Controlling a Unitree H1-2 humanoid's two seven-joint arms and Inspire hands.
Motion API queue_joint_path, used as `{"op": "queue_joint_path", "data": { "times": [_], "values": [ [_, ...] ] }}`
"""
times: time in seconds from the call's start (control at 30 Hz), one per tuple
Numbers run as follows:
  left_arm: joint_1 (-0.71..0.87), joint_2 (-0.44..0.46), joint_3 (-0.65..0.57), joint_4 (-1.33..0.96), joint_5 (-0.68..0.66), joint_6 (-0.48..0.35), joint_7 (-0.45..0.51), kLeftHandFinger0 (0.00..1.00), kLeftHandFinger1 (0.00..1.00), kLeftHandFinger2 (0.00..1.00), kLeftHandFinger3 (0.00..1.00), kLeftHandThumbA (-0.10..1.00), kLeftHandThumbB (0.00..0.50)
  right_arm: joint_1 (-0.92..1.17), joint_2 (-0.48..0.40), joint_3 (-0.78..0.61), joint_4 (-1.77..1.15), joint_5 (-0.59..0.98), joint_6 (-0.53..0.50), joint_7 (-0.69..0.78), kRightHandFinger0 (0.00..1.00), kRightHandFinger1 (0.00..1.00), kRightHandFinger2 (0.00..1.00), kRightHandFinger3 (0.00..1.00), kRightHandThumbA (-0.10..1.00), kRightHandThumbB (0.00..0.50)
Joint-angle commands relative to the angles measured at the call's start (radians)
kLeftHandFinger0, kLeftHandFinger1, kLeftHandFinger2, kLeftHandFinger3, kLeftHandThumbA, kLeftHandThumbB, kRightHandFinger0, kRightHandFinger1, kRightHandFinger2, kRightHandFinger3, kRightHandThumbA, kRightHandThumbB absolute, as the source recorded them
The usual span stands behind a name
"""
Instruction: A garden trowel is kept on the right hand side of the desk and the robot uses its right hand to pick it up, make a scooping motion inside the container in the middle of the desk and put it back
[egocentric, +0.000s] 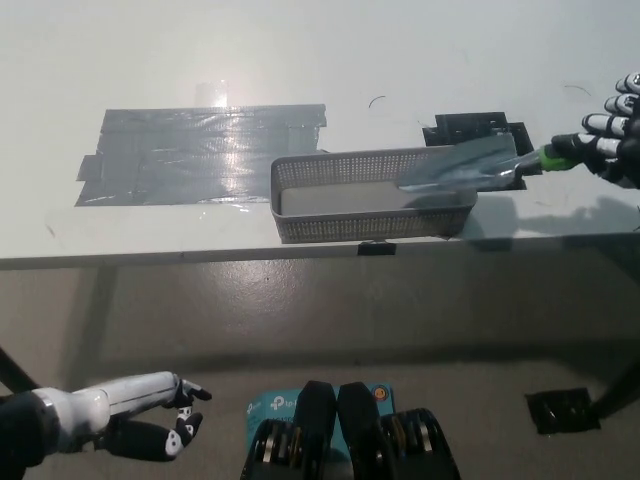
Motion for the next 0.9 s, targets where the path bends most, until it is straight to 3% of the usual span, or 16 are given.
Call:
{"op": "queue_joint_path", "data": {
  "times": [0.0,0.07,0.1,0.13,0.17,0.2,0.23,0.33,0.4,0.43,0.57,0.63,0.67,0.7,0.77,0.87],
  "values": [
    [-0.028,0.033,0.000,-0.021,0.001,0.014,-0.010,1.00,1.00,1.00,1.00,1.00,0.434,-0.017,-0.045,-0.032,0.034,-0.042,-0.001,-0.055,0.00,0.00,0.00,0.19,-0.10,0.302],
    [-0.027,0.037,-0.006,-0.022,-0.003,0.014,-0.006,1.00,1.00,1.00,1.00,1.00,0.449,0.016,-0.032,-0.123,0.062,-0.080,0.005,0.020,0.00,0.00,0.00,0.25,-0.06,0.299],
    [-0.028,0.035,-0.006,-0.021,0.002,0.014,-0.011,1.00,1.00,1.00,1.00,1.00,0.454,0.029,-0.032,-0.155,0.048,-0.062,0.049,0.131,0.00,0.00,0.00,0.31,0.02,0.238],
    [-0.024,0.034,-0.002,-0.025,0.004,0.014,-0.015,1.00,1.00,1.00,1.00,1.00,0.457,0.043,-0.020,-0.194,0.055,-0.016,0.032,0.187,0.00,0.00,0.00,0.29,-0.03,0.255],
    [-0.025,0.034,-0.003,-0.024,0.007,0.014,-0.017,1.00,1.00,1.00,1.00,1.00,0.464,0.047,-0.015,-0.218,0.045,-0.020,0.060,0.271,0.00,0.00,0.01,0.26,-0.03,0.192],
    [-0.023,0.031,-0.004,-0.022,0.008,0.014,-0.017,1.00,1.00,1.00,1.00,1.00,0.470,0.046,-0.006,-0.243,0.039,-0.013,0.076,0.345,0.00,0.04,0.40,0.21,-0.09,0.157],
    [-0.022,0.026,-0.002,-0.019,0.010,0.014,-0.017,1.00,1.00,1.00,1.00,1.00,0.475,0.039,0.007,-0.262,0.032,0.003,0.091,0.419,0.00,0.00,0.52,0.20,-0.10,0.140],
    [-0.021,0.027,-0.008,-0.022,0.012,0.014,-0.017,1.00,1.00,1.00,1.00,1.00,0.485,0.041,0.021,-0.292,0.003,0.016,0.096,0.498,0.00,0.00,0.33,0.19,-0.10,0.081],
    [-0.022,0.029,-0.015,-0.024,0.012,0.014,-0.017,1.00,1.00,1.00,1.00,1.00,0.487,0.049,0.035,-0.315,-0.017,0.010,0.119,0.543,0.00,0.00,0.40,0.15,-0.10,0.063],
    [-0.026,0.026,-0.013,-0.020,0.010,0.014,-0.023,1.00,1.00,1.00,1.00,1.00,0.485,0.034,0.066,-0.324,-0.021,0.011,0.142,0.600,0.00,0.00,0.24,0.20,-0.10,0.124],
    [-0.037,0.027,-0.018,-0.020,0.013,0.014,-0.025,1.00,1.00,1.00,1.00,1.00,0.495,0.023,0.092,-0.335,-0.025,-0.027,0.120,0.610,0.00,0.00,0.01,0.17,-0.10,0.177],
    [-0.043,0.026,-0.016,-0.021,0.011,0.014,-0.026,1.00,1.00,1.00,1.00,1.00,0.500,0.033,0.096,-0.342,-0.067,-0.059,0.104,0.594,0.00,0.00,0.00,0.23,-0.10,0.220],
    [-0.045,0.027,-0.020,-0.023,0.011,0.014,-0.026,1.00,1.00,1.00,1.00,1.00,0.491,0.033,0.101,-0.346,-0.059,-0.056,0.083,0.579,0.00,0.00,0.07,0.19,-0.10,0.204],
    [-0.047,0.028,-0.019,-0.025,0.010,0.014,-0.027,1.00,1.00,1.00,1.00,1.00,0.486,0.036,0.104,-0.352,-0.076,-0.053,0.063,0.583,0.00,0.00,0.05,0.17,-0.08,0.186],
    [-0.049,0.022,-0.007,-0.027,0.014,0.014,-0.042,1.00,1.00,1.00,1.00,1.00,0.467,0.044,0.109,-0.362,-0.086,-0.066,0.031,0.569,0.00,0.00,0.03,0.27,-0.01,0.273],
    [-0.058,0.020,-0.011,-0.026,0.001,0.014,-0.034,1.00,1.00,1.00,1.00,1.00,0.460,0.054,0.094,-0.365,-0.099,-0.125,0.020,0.568,0.00,0.00,0.00,0.24,-0.03,0.287]
  ]
}}
